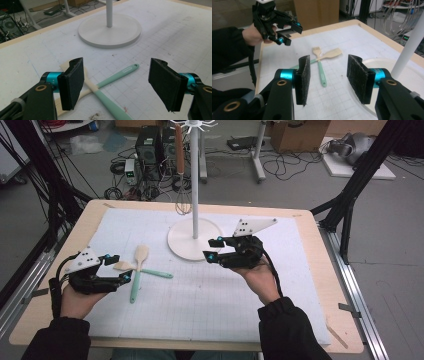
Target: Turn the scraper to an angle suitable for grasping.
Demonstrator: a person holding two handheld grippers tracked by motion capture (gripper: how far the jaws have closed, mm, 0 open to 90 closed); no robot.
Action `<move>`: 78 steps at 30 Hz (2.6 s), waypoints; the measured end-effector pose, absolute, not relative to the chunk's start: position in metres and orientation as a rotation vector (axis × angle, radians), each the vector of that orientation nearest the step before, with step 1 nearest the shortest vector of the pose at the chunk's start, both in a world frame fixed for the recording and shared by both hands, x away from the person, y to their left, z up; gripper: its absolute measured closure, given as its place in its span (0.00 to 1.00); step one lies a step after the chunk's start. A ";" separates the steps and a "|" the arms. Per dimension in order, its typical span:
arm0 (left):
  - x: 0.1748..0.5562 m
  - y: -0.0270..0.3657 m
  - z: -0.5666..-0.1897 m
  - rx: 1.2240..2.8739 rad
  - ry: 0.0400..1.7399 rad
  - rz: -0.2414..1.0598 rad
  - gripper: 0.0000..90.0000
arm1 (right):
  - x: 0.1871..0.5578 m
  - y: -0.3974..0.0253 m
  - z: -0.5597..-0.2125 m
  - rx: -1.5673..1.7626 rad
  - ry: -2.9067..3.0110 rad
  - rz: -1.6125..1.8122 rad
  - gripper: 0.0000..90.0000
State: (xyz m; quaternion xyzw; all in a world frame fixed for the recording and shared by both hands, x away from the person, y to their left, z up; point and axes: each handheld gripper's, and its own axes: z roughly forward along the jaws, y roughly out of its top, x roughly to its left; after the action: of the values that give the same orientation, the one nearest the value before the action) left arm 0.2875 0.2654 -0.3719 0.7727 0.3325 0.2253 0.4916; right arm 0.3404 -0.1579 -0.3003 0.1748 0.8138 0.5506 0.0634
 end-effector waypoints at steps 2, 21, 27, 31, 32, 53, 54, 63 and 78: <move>0.289 0.266 -0.374 1.882 0.810 0.550 0.33 | 0.338 -0.160 -0.304 0.530 2.458 1.662 0.59; 0.305 0.258 -0.392 1.934 0.857 0.508 0.44 | 0.316 -0.184 -0.334 0.586 2.425 1.637 0.52; 0.307 0.256 -0.393 1.943 0.847 0.500 0.48 | 0.312 -0.191 -0.341 0.602 2.416 1.638 0.52; 0.307 0.257 -0.392 1.948 0.836 0.486 0.52 | 0.309 -0.196 -0.345 0.614 2.411 1.633 0.51; 0.308 0.258 -0.392 1.953 0.830 0.486 0.54 | 0.308 -0.197 -0.347 0.617 2.413 1.632 0.51; 0.315 0.272 -0.404 2.063 0.764 0.377 1.00 | 0.297 -0.216 -0.363 0.673 2.397 1.615 0.50; 0.316 0.273 -0.406 2.063 0.767 0.369 1.00 | 0.297 -0.216 -0.363 0.677 2.397 1.615 0.50; 0.321 0.276 -0.417 2.130 0.758 0.312 1.00 | 0.297 -0.218 -0.365 0.679 2.388 1.616 0.50; 0.322 0.274 -0.428 2.201 0.761 0.263 1.00 | 0.297 -0.216 -0.367 0.668 2.395 1.604 0.50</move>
State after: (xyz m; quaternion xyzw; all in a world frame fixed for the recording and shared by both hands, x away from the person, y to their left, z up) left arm 0.3218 0.2736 -0.4280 0.8654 0.2991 0.1035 0.3885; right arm 0.2971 -0.2161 -0.3675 0.2249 0.8060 0.5399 0.0910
